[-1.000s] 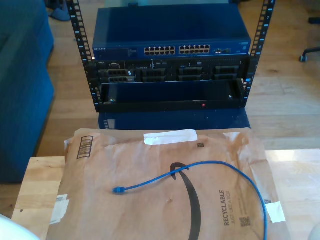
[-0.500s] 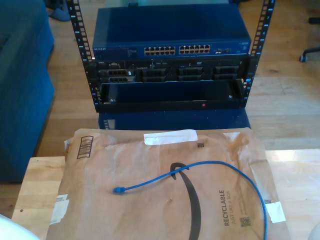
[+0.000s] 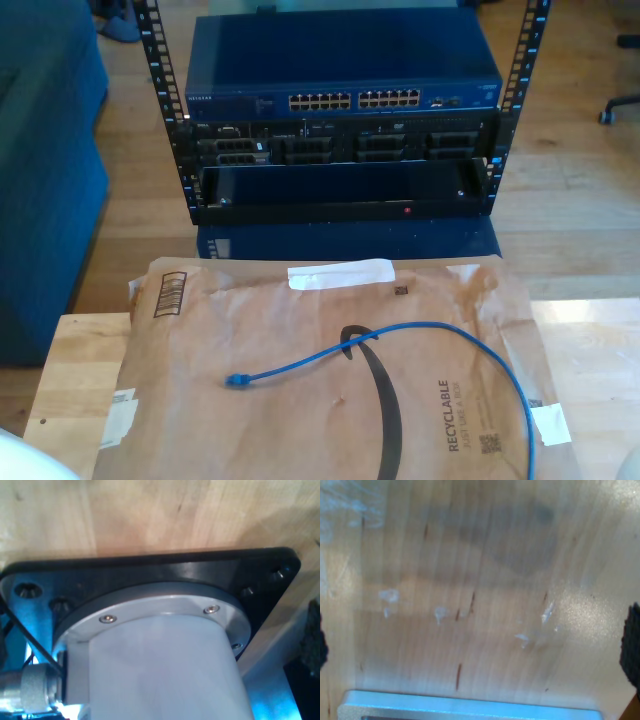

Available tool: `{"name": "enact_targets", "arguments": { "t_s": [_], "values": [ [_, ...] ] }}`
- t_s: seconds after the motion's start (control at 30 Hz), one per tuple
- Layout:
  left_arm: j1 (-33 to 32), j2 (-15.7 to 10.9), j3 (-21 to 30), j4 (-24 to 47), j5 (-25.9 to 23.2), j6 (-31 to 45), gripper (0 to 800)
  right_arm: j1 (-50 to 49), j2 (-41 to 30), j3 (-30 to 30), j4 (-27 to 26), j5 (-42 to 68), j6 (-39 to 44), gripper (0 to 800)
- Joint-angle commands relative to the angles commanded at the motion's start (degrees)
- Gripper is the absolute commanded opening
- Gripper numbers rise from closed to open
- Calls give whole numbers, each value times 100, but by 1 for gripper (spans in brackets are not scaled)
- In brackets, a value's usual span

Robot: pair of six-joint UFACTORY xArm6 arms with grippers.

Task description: Grab the cable and plug it in

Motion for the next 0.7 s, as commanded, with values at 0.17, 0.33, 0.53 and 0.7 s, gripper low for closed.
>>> {"name": "enact_targets", "arguments": {
  "t_s": [0.17, 0.33, 0.53, 0.7],
  "values": [
    [0, 0, 0, 0, 0, 0, 799, 0, 0, 9, -9, 0, 44, 800],
    [0, 0, 0, 0, 0, 0, 799, 0, 0, 9, -9, 0, 53, 800],
    [0, 0, 0, 0, 0, 0, 799, -9, 9, 9, 9, 0, 53, 800],
    [0, 0, 0, 0, 0, 0, 799, -9, 0, 9, 18, 0, 97, 798]
  ]
}}
